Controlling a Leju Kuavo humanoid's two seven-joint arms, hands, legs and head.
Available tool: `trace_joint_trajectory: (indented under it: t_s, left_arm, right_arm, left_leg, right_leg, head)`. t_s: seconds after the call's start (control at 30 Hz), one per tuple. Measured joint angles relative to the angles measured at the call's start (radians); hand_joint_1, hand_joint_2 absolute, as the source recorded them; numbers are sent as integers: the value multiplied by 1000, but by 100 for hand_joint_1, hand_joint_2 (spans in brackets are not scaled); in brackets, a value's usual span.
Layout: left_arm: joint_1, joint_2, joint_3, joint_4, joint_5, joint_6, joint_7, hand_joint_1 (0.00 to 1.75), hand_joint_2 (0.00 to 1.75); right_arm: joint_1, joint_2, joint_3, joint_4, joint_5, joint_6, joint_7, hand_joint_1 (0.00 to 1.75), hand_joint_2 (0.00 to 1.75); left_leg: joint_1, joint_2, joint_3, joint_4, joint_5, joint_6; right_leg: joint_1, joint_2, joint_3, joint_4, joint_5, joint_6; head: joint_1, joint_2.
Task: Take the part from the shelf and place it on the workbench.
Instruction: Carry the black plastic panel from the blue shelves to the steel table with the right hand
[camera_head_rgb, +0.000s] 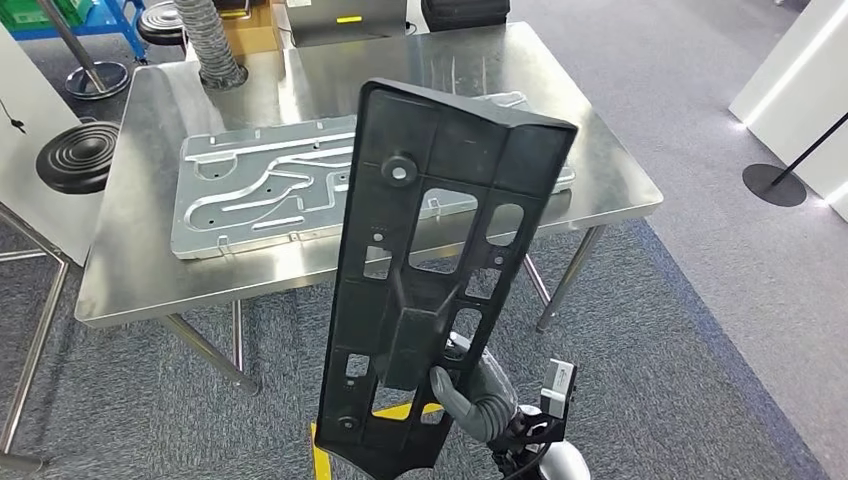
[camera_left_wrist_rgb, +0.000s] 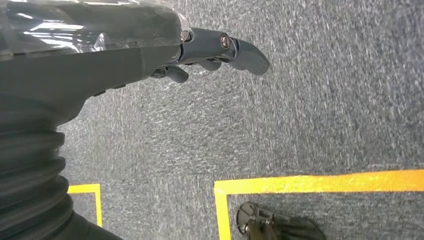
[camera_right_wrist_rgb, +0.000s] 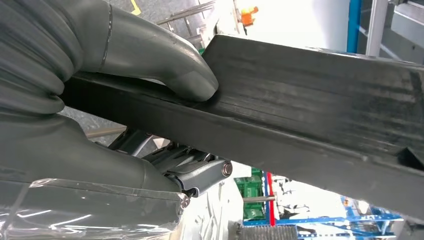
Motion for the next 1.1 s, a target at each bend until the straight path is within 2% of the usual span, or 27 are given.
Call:
trace_joint_trajectory:
  t_s: [0.03, 0.07, 0.1, 0.13, 0.17, 0.2, 0.27, 0.3, 0.37, 0.4, 0.47, 0.5, 0.53, 0.57, 0.63, 0.67, 0.7, 0.77, 0.8, 0.87, 0.9, 0.97, 1.0, 1.03, 1.07, 1.1]
  left_arm:
    - [1, 0, 0, 0, 0, -1, 2, 0, 175]
    - [2, -1, 0, 0, 0, -1, 4, 0, 175]
    - [2, -1, 0, 0, 0, -2, 6, 0, 175]
    - [2, -2, 0, 0, 0, -2, 8, 0, 175]
    - [2, -2, 0, 0, 0, -2, 10, 0, 175]
    - [2, -3, 0, 0, 0, -2, 12, 0, 175]
    - [3, -4, 0, 0, 0, -2, 14, 0, 175]
    - [3, -4, 0, 0, -1, -2, 15, 0, 175]
    - [0, -4, 0, 0, -2, -2, 14, 0, 175]
    - [-2, -4, 0, 0, -3, -2, 14, 0, 175]
    - [-2, -6, 0, 0, -5, -3, 13, 0, 175]
    - [-1, -6, 0, 0, -7, -3, 13, 0, 175]
    - [1, -6, 0, 0, -9, -3, 14, 0, 175]
    - [3, -6, 0, 0, -12, -3, 16, 0, 175]
    - [3, -6, -1, 0, -15, -3, 21, 0, 175]
    - [3, -6, -1, 0, -16, -3, 22, 0, 175]
    - [3, -6, -2, 0, -17, -4, 23, 0, 175]
    - [4, -6, -2, 0, -17, -6, 23, 0, 175]
    - [5, -6, -3, 0, -18, -7, 22, 0, 175]
    - [3, -7, -3, 0, -17, -8, 19, 0, 175]
    - [1, -7, -3, 0, -17, -10, 18, 0, 175]
    - [-2, -7, -3, 0, -17, -14, 14, 0, 175]
    - [-2, -7, -3, 0, -17, -17, 11, 0, 175]
    - [-1, -7, -3, 0, -17, -18, 8, 0, 175]
    - [-1, -7, -3, 0, -17, -19, 5, 0, 175]
    - [-1, -7, -3, 0, -19, -19, 3, 0, 175]
  right_arm:
    - [0, 0, 0, 1, 0, 0, 0, 175, 175]
    - [0, -1, 0, 2, 0, 0, 0, 175, 175]
    - [0, -1, 0, 3, 0, 0, 0, 175, 175]
    - [-1, -1, 0, 4, 0, 0, 0, 175, 175]
    - [-2, -1, 0, 4, 0, 0, 0, 175, 175]
    - [-2, -1, 0, 5, 1, 0, 0, 175, 175]
    - [-2, -1, 0, 7, 1, -1, 0, 175, 175]
    - [-1, -1, 0, 7, 1, -1, 0, 175, 175]
    - [-4, -1, 0, 7, 0, -1, 1, 175, 175]
    - [-6, -1, 0, 6, 0, -1, 1, 175, 175]
    - [-9, -1, 0, 7, 1, -1, 1, 175, 175]
    - [-9, -1, 0, 8, 1, -1, 1, 175, 175]
    - [-9, -1, 0, 10, 1, -1, 2, 175, 175]
    - [-9, -1, 0, 11, 1, -1, 2, 175, 175]
    - [-9, -1, 0, 12, 1, -2, 4, 175, 175]
    - [-10, -1, 0, 12, 1, -2, 6, 175, 175]
    - [-11, -1, 0, 12, 1, -3, 7, 175, 175]
    - [-12, -1, -1, 11, 2, -4, 10, 175, 175]
    - [-12, -1, -1, 10, 2, -4, 12, 175, 175]
    - [-14, -1, -1, 8, 1, -4, 14, 175, 175]
    - [-14, -1, -1, 7, 1, -3, 15, 175, 175]
    - [-15, -1, -1, 8, -1, -2, 15, 175, 175]
    - [-15, -2, -1, 9, -3, 0, 15, 175, 175]
    - [-15, -3, -1, 11, -6, 3, 15, 175, 175]
    - [-16, -4, -1, 12, -10, 7, 15, 175, 175]
    - [-18, -4, -1, 12, -14, 11, 15, 175, 175]
  left_leg:
    - [-1, -1, 7, 0, -5, 0]
    - [-1, -2, 15, 0, -11, -2]
    - [-1, -3, 25, 0, -19, -3]
    - [-2, -3, 35, 0, -25, -6]
    - [-2, -3, 41, 0, -31, -10]
    - [-3, -3, 44, -1, -37, -15]
    - [-6, -2, 49, 7, -41, -27]
    - [-6, -1, 52, 13, -46, -32]
    - [-5, 0, 40, 59, -69, -40]
    - [-3, 1, 14, 108, -92, -43]
    - [0, 1, -63, 230, -141, -49]
    - [1, 1, -96, 270, -151, -53]
    - [2, 1, -114, 278, -141, -56]
    - [3, 1, -115, 248, -108, -57]
    - [4, 2, -85, 126, -11, -56]
    - [2, 3, -71, 71, 13, -52]
    - [0, 5, -63, 39, 29, -45]
    - [-3, 6, -64, 28, 25, -30]
    - [-1, 6, -62, 29, 33, -23]
    - [3, 6, -58, 24, 33, -14]
    - [4, 5, -56, 22, 31, -10]
    - [2, 5, -54, 22, 27, -3]
    - [0, 5, -52, 22, 25, -1]
    - [-1, 5, -50, 22, 23, 0]
    - [-3, 4, -47, 22, 21, 1]
    - [-5, 2, -42, 22, 18, 1]
  right_leg:
    - [0, 0, -11, -4, 20, -2]
    - [1, 0, -2, -45, 57, -5]
    - [2, 0, 22, -117, 109, -12]
    - [6, -1, 48, -184, 144, -18]
    - [10, -1, 66, -236, 155, -25]
    - [13, -2, 78, -268, 159, -33]
    - [16, -2, 84, -280, 150, -47]
    - [13, -1, 93, -285, 159, -54]
    - [8, -2, 114, -294, 160, -63]
    - [6, -3, 121, -297, 157, -66]
    - [6, -4, 130, -297, 148, -71]
    - [6, -3, 135, -297, 143, -70]
    - [6, -1, 142, -297, 137, -70]
    - [5, 0, 151, -297, 130, -68]
    - [4, 2, 172, -296, 114, -61]
    - [5, 2, 179, -295, 107, -56]
    - [6, 2, 181, -293, 102, -51]
    - [10, 1, 179, -290, 95, -40]
    - [10, 1, 179, -290, 90, -34]
    - [8, 0, 166, -255, 67, -23]
    - [6, 0, 142, -209, 44, -18]
    - [3, 0, 62, -69, -7, -10]
    - [3, 0, 24, -14, -18, -9]
    - [3, 0, 2, 9, -9, -10]
    - [3, 0, 0, -10, 20, -13]
    - [5, 0, 17, -65, 63, -19]
  head:
    - [0, 0]
    - [0, 0]
    - [0, 0]
    - [0, 0]
    - [0, 0]
    - [0, 0]
    - [0, 0]
    - [0, 0]
    - [0, 0]
    - [0, 0]
    - [0, 0]
    - [0, 0]
    - [0, 0]
    - [0, 0]
    - [0, 0]
    - [0, 0]
    - [0, 0]
    - [0, 0]
    - [0, 0]
    - [0, 0]
    - [0, 0]
    - [0, 0]
    - [0, 0]
    - [0, 0]
    - [0, 0]
    - [0, 0]
